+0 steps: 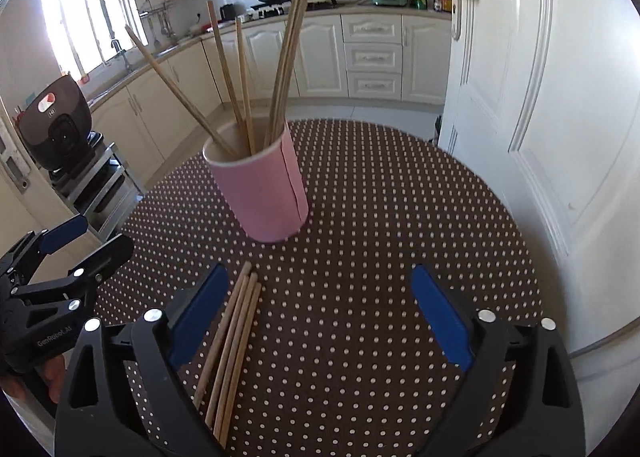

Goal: Organize utensils
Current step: 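Raise the left tool from the cup and move it back over the pile, then lower the left gripper onto a chopstick in the pile and close it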

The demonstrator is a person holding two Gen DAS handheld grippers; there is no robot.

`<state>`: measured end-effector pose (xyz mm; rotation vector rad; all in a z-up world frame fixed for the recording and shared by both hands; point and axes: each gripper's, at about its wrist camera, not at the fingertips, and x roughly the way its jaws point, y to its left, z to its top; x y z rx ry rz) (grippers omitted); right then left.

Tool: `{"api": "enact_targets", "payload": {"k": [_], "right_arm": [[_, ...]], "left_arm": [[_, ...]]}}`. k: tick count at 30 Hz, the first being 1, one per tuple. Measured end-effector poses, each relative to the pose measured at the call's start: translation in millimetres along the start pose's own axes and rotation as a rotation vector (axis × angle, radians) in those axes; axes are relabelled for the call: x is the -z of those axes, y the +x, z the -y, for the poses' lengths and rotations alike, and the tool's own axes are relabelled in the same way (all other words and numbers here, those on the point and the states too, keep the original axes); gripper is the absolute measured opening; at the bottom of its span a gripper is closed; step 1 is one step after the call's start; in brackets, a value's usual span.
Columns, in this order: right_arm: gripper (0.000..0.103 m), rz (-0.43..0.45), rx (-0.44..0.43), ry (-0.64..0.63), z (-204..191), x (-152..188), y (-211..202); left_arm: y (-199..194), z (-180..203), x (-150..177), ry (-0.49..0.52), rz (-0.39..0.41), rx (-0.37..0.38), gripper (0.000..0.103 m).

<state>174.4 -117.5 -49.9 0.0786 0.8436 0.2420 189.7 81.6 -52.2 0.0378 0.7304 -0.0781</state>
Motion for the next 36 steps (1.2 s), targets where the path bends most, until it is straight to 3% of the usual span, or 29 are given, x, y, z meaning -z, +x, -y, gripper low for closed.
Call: {"api": "enact_targets", "payload": {"k": [6, 9, 13, 16, 22, 28, 36], "right_arm": [[0.091, -0.071, -0.028, 0.049, 5.6, 10.4, 15.1], [0.091, -0.062, -0.058, 0.052, 5.6, 17.7, 16.8], [0.091, -0.041, -0.056, 0.059, 7.6, 31.9, 16.4], [0.091, -0.048, -0.062, 0.094, 13.1, 42.6, 17.6], [0.091, -0.034, -0.037, 0.102, 22.5, 62.7, 16.4], [0.091, -0.015, -0.051, 0.137, 31.4, 83.2, 13.4], [0.091, -0.015, -0.039, 0.139, 27.7, 101.4, 13.9]], "left_arm": [[10.2, -8.6, 15.8, -0.057, -0.087, 0.049, 0.087], [13.0, -10.2, 24.6, -0.094, -0.107, 0.082, 0.087], [14.4, -7.0, 37.7, -0.087, -0.119, 0.073, 0.087], [15.4, -2.4, 47.2, -0.078, -0.123, 0.108, 0.087], [11.7, 17.1, 68.9, 0.046, -0.088, 0.112, 0.087], [21.6, 20.4, 77.4, 0.034, -0.153, 0.145, 0.087], [41.1, 23.8, 81.9, 0.013, -0.238, 0.13, 0.087]]}}
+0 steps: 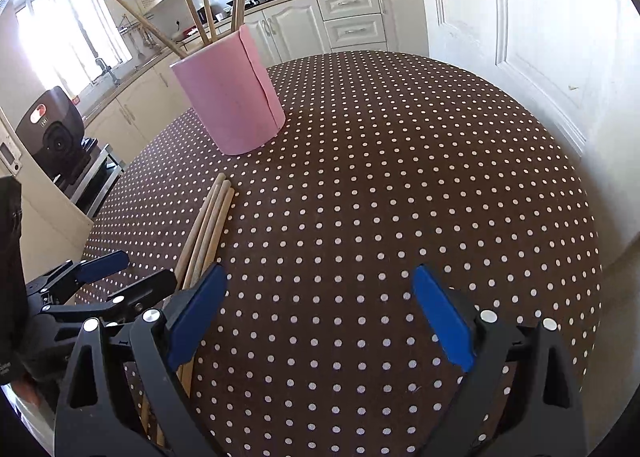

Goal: Organize utensils
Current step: 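Lower the left gripper onto a chopstick in the pile and close it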

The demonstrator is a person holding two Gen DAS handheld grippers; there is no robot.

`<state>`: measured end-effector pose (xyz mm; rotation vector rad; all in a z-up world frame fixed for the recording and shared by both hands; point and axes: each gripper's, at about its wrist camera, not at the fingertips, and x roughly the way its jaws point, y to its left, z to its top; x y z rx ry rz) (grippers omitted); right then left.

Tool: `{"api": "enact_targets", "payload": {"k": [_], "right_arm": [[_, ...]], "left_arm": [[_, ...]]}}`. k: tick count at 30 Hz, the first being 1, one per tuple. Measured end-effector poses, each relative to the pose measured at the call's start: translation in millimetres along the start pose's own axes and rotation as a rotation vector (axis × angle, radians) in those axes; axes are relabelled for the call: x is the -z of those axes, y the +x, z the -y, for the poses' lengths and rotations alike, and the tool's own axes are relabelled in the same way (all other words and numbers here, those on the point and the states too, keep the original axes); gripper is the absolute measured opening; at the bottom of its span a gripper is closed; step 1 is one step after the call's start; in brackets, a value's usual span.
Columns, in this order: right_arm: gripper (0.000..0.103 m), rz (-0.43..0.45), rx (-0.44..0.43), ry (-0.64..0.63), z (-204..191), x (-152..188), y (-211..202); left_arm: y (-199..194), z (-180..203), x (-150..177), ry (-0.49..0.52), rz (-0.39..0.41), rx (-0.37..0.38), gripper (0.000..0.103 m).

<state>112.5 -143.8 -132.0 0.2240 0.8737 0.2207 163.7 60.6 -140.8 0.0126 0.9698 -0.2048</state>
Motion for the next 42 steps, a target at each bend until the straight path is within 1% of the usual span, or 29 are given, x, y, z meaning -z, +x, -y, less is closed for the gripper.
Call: {"api": "enact_targets", "payload": {"k": [6, 11, 12, 15, 16, 17, 18, 19, 20, 21, 23, 24, 25, 26, 28, 31, 37, 42], "right_arm": [[0.091, -0.002, 0.016, -0.021, -7.3, 4.3, 2.6], [0.091, 0.001, 0.017, -0.028, -9.6, 5.8, 3.3], [0.091, 0.001, 0.017, -0.029, -10.0, 5.4, 3.6], [0.091, 0.0, 0.016, -0.04, -10.6, 6.0, 3.4], [0.091, -0.001, 0.014, -0.04, -10.2, 6.1, 3.5], [0.091, -0.001, 0.011, -0.039, -9.8, 6.1, 3.4], [0.091, -0.002, 0.009, -0.037, -9.5, 5.8, 3.2], [0.091, -0.003, 0.007, -0.035, -9.3, 5.5, 3.1], [0.091, -0.004, 0.005, -0.034, -8.7, 5.1, 3.1], [0.091, -0.004, 0.005, -0.032, -7.9, 4.5, 3.2], [0.091, -0.007, 0.004, -0.027, -6.5, 3.4, 3.4], [0.091, -0.008, 0.001, -0.026, -6.0, 2.4, 3.5], [0.091, -0.009, -0.001, -0.025, -5.7, 1.5, 3.9], [0.091, -0.011, -0.003, -0.025, -5.6, 0.5, 4.4], [0.091, -0.02, -0.003, -0.029, -7.4, -2.3, 6.6], [0.091, -0.026, 0.002, -0.05, -16.0, -5.8, 10.1], [0.09, -0.029, 0.068, -0.105, -39.7, -13.2, 25.1], [0.09, -0.037, 0.08, -0.101, -47.3, -16.3, 34.0]], "left_arm": [[3.7, 5.9, -4.6, 0.004, -0.01, -0.041, 0.087], [11.6, 16.4, -15.3, 0.015, -0.027, -0.072, 0.086], [13.0, 19.1, -17.3, 0.019, -0.029, -0.081, 0.085], [14.2, 26.7, -21.7, 0.042, -0.015, -0.092, 0.074], [13.4, 30.5, -21.8, 0.052, -0.004, -0.097, 0.066], [13.3, 33.6, -22.0, 0.056, 0.003, -0.091, 0.054], [13.7, 37.8, -22.8, 0.065, 0.007, -0.078, 0.048], [16.1, 47.6, -26.0, 0.081, 0.009, -0.071, 0.036], [15.5, 53.5, -25.8, 0.107, 0.011, -0.073, 0.029], [15.6, 59.4, -25.1, 0.128, 0.014, -0.085, 0.028], [16.1, 66.0, -23.8, 0.154, 0.018, -0.087, 0.019], [16.1, 67.9, -23.4, 0.156, 0.017, -0.091, 0.018], [15.7, 69.9, -24.0, 0.152, 0.011, -0.099, 0.012], [13.1, 70.9, -21.7, 0.142, 0.007, -0.101, 0.009], [11.0, 67.1, -21.7, 0.109, 0.006, -0.082, 0.007], [7.6, 54.1, -19.1, 0.078, 0.01, -0.057, 0.007], [7.4, 27.0, -15.8, 0.004, 0.02, -0.004, 0.006], [4.3, 7.5, -8.6, -0.034, 0.031, 0.035, 0.007]]}}
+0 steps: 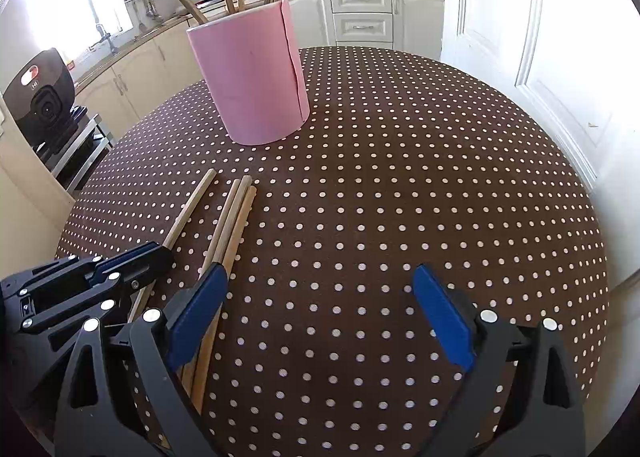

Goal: Organize utensils
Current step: 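Lower the left gripper onto a chopstick in the pile and close it, then lift the grasped chopstick off the table with the left gripper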

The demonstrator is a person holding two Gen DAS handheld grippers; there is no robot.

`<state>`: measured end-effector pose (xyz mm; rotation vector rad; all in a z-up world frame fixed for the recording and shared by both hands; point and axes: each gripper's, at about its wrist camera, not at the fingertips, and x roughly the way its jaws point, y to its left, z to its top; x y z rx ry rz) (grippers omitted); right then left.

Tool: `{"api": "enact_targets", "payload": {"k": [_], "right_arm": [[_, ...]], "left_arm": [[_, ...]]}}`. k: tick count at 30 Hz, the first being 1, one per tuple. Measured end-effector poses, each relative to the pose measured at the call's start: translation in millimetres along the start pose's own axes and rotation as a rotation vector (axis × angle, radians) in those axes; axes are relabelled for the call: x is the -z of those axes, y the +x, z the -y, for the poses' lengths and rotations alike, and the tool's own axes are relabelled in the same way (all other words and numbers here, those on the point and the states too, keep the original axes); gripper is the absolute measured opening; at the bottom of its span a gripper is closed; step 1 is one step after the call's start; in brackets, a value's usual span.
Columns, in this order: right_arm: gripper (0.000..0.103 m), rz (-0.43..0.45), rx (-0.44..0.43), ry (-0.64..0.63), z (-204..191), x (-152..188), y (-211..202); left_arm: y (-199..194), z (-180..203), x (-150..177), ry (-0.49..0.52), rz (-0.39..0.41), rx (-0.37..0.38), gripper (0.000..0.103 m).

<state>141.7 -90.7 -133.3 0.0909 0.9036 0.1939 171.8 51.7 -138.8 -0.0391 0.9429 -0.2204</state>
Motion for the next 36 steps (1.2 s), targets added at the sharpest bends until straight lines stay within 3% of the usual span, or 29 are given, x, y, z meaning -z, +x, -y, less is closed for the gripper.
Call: {"api": "enact_targets", "payload": {"k": [13, 24, 32, 36], "right_arm": [[0.09, -0.007, 0.06, -0.03, -16.1, -6.6, 13.7], [0.09, -0.023, 0.066, -0.061, -28.3, -4.2, 17.0], [0.09, -0.013, 0.147, -0.094, -37.0, -3.1, 21.2], [0.087, -0.015, 0.12, -0.08, -33.5, -4.0, 21.5]], "left_arm": [[0.6, -65.7, 8.4, -0.043, 0.016, 0.124, 0.007], [7.8, -86.6, 12.7, -0.092, 0.018, 0.191, 0.007], [9.4, -88.8, 14.6, -0.082, 0.025, 0.183, 0.007], [12.1, -87.1, 14.9, -0.076, 0.026, 0.172, 0.007]]}}
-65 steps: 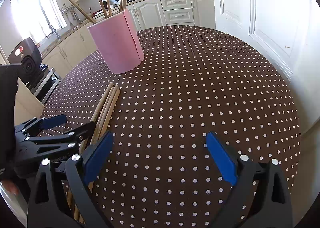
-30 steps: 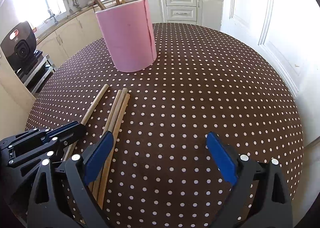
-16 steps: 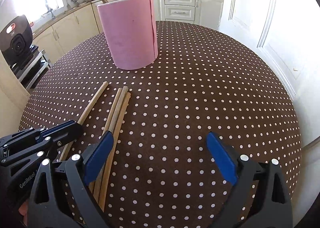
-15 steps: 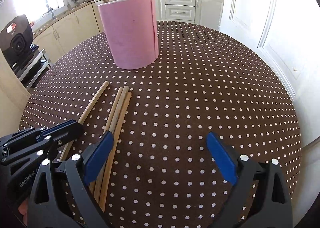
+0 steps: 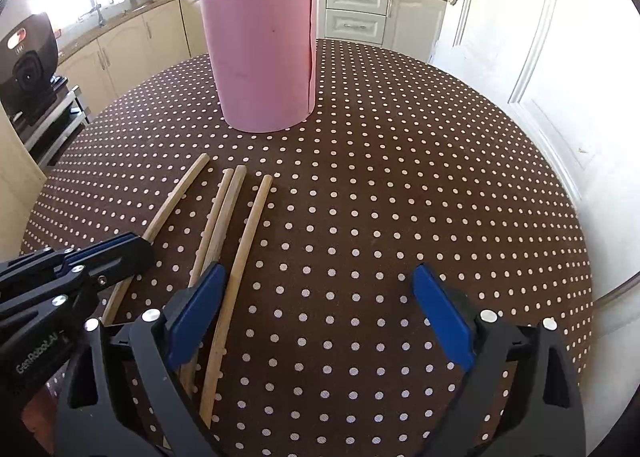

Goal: Organize utensils
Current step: 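Lift the grasped chopstick off the table with the left gripper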

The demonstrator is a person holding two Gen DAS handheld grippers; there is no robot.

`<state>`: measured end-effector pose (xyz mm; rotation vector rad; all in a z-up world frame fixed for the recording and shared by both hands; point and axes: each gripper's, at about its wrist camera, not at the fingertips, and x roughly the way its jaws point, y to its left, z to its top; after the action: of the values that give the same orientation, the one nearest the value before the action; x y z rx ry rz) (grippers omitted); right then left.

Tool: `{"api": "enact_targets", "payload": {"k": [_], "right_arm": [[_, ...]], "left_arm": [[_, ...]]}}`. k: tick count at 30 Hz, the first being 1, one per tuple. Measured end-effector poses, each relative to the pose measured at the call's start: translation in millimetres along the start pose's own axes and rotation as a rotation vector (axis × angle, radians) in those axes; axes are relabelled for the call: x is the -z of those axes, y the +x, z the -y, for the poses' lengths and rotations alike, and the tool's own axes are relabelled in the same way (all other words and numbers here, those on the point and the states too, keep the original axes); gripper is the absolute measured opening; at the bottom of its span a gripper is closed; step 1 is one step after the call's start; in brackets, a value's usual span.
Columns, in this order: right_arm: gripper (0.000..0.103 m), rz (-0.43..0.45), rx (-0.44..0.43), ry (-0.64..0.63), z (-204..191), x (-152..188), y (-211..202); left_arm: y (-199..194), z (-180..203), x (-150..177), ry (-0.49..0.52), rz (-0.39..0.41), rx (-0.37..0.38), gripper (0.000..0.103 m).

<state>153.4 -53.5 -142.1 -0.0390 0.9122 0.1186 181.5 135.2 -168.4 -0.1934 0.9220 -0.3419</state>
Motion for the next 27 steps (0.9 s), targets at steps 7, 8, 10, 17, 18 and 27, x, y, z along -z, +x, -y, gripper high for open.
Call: {"api": "enact_targets", "payload": {"k": [7, 8, 10, 17, 18, 27], "right_arm": [[0.056, -0.007, -0.052, -0.059, -5.2, -2.0, -7.2], [0.05, -0.011, -0.058, -0.067, -6.2, -3.6, -6.9], [0.041, -0.026, -0.076, -0.086, -9.7, -7.3, -6.1], [0.01, -0.059, -0.132, -0.096, -11.7, -15.1, -2.3], [0.01, -0.063, -0.145, -0.087, -9.3, -14.9, -2.3], [0.005, -0.059, -0.246, 0.028, 20.8, -17.0, -6.2]], "left_arm": [[0.8, 26.1, -5.8, 0.028, -0.018, -0.077, 0.007], [2.3, 29.7, -7.3, 0.036, -0.024, -0.09, 0.007], [5.4, 36.2, -10.7, 0.043, -0.033, -0.109, 0.007], [17.8, 52.3, -26.8, 0.051, -0.058, -0.141, 0.007], [18.6, 53.4, -28.1, 0.053, -0.059, -0.144, 0.007], [20.9, 53.0, -43.5, 0.011, -0.042, -0.103, 0.006]]}}
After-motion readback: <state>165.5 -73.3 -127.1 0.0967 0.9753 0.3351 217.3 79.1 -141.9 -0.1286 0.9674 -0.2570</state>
